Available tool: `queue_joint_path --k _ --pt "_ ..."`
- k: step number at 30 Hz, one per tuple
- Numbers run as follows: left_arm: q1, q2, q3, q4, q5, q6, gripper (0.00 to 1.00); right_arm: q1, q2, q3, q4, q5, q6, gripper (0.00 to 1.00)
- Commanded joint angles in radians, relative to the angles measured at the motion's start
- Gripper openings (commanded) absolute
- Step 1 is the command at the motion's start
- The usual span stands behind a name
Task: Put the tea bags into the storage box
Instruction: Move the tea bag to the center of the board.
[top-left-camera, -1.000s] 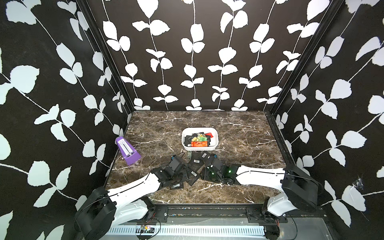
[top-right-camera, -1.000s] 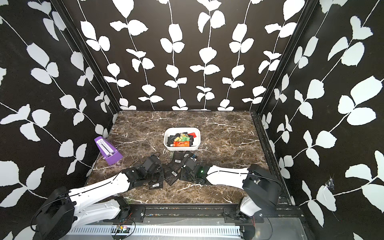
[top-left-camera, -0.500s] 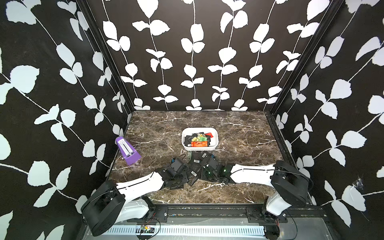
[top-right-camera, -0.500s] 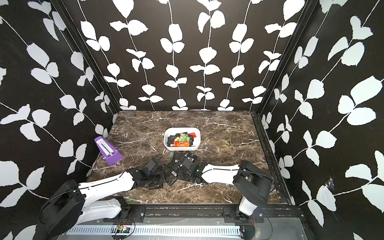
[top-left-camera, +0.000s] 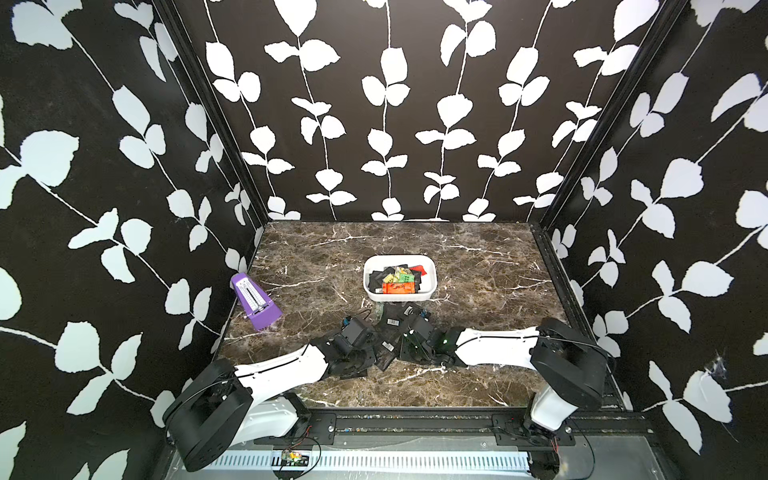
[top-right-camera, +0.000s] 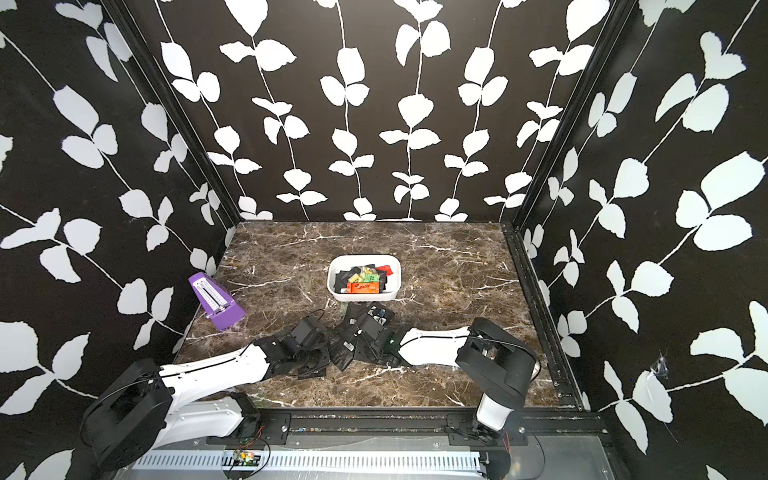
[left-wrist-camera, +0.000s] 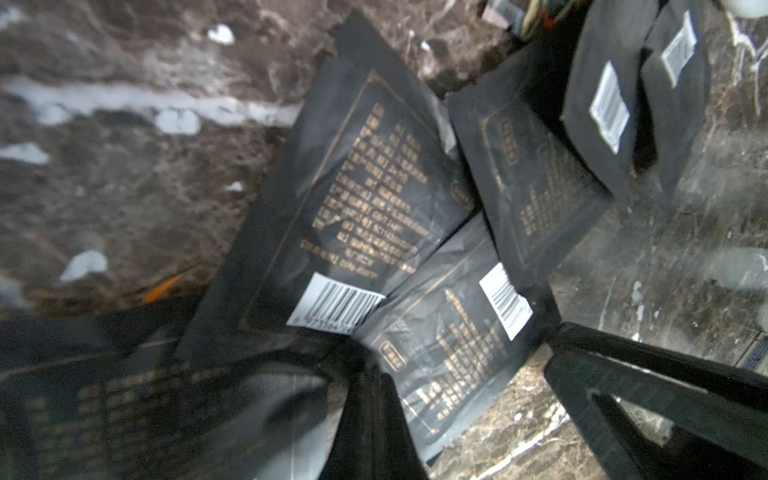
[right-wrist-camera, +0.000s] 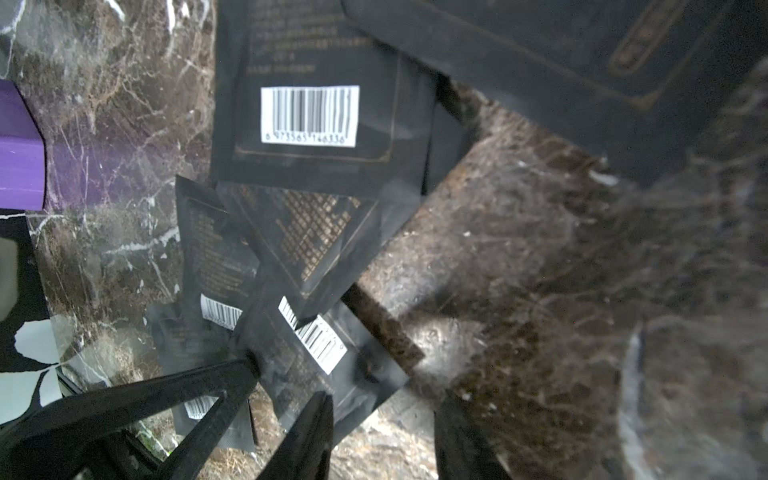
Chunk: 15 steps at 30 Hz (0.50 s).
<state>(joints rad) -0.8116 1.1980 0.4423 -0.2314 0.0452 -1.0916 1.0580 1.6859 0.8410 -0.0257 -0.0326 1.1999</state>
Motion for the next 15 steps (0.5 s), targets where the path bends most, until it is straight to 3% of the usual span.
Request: queue_joint_path --k 1,15 --pt "0.001 0.000 -0.033 -0.050 -0.005 0.004 0.00 0.007 0.022 0.027 0.035 0.022 -0.006 0.40" --pt "0.002 -0.023 -0.049 -0.060 -0.007 0.004 0.00 0.007 0.072 -0.004 0.110 0.034 0.018 0.32"
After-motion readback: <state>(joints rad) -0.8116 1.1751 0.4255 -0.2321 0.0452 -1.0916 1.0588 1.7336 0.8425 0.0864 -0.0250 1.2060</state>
